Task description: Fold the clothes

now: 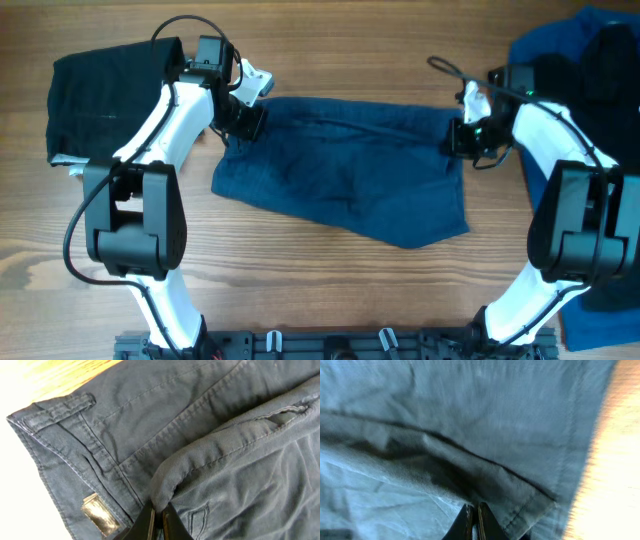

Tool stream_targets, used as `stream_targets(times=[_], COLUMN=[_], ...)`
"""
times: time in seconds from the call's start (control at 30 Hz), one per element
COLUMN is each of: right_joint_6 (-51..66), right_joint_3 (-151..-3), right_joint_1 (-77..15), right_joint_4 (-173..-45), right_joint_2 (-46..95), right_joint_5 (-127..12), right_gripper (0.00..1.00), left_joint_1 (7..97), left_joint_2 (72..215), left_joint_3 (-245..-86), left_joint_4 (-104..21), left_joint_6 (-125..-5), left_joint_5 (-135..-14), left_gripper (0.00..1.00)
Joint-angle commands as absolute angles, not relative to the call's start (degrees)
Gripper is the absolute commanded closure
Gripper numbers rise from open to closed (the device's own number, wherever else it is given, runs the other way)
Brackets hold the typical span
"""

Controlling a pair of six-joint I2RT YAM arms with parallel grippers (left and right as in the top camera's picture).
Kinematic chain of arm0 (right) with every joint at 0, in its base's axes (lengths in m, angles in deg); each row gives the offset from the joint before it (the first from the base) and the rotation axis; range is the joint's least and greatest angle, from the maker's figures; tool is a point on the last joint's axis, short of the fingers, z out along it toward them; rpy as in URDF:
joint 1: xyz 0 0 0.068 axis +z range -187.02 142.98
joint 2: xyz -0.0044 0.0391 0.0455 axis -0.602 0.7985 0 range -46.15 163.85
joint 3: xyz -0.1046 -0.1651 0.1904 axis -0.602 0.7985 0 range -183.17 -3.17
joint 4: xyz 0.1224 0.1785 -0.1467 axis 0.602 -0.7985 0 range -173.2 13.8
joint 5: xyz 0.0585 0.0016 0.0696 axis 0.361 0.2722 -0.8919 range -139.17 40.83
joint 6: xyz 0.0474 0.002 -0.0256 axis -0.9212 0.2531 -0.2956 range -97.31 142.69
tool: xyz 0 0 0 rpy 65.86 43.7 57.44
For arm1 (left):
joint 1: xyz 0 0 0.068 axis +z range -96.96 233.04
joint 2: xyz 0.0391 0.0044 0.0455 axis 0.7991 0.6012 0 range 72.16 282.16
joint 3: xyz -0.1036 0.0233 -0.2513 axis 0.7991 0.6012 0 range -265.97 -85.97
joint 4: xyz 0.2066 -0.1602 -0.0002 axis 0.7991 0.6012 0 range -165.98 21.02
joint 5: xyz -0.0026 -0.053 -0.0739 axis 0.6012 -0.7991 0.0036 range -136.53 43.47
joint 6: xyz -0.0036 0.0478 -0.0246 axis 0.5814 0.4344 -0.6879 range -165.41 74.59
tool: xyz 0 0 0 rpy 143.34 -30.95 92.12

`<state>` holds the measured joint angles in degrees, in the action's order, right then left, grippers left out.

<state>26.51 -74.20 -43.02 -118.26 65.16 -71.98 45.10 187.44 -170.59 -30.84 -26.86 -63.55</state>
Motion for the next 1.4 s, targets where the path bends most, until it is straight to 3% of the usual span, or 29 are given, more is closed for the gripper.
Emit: stream_targets(times=[0.0,0.13,0.5,1.0,1.17,1.3,1.37], right_joint_6=[22.20,19.29,18.05,18.22,21.43,24.52,27.38], right_joint_3=[-71.55,-70.02,-67.33,-67.40,-72.47,-80.93,-85.32], right_joint_1=[-40.66,-39.26,-39.06,-39.13,-39.10,-39.13,-39.13], right_joint_4=[-115.18,-111.01,-102.05,-81.30,-85.70,-95.49,-101.76], right_joint_2=[65.03,65.03,67.63,81.07,79.26,73.34,70.21], right_joint_5=[-65.14,-59.21,-58.99,-56.20,-56.39,-56.41,-57.11], right_gripper=[0.96,0.96,0.96,0.96,0.96,0.74,0.70], left_joint_1=[44.66,44.62,44.57,44.57,44.57,44.57,44.55], left_joint_2=[188.25,190.90,197.85,204.75,204.53,204.32,204.32], left_joint_3=[-167.53,-167.24,-167.22,-167.22,-167.24,-167.24,-167.24], left_joint_4=[-33.55,-34.53,-40.13,-58.31,-58.64,-58.18,-58.20], left_joint_6=[-33.59,-35.41,-35.45,-38.42,-38.42,-38.42,-38.42], left_joint_5=[-63.42,-62.37,-58.41,-54.98,-54.98,-54.98,-55.00], left_gripper=[0.96,0.96,0.96,0.96,0.96,0.96,0.96])
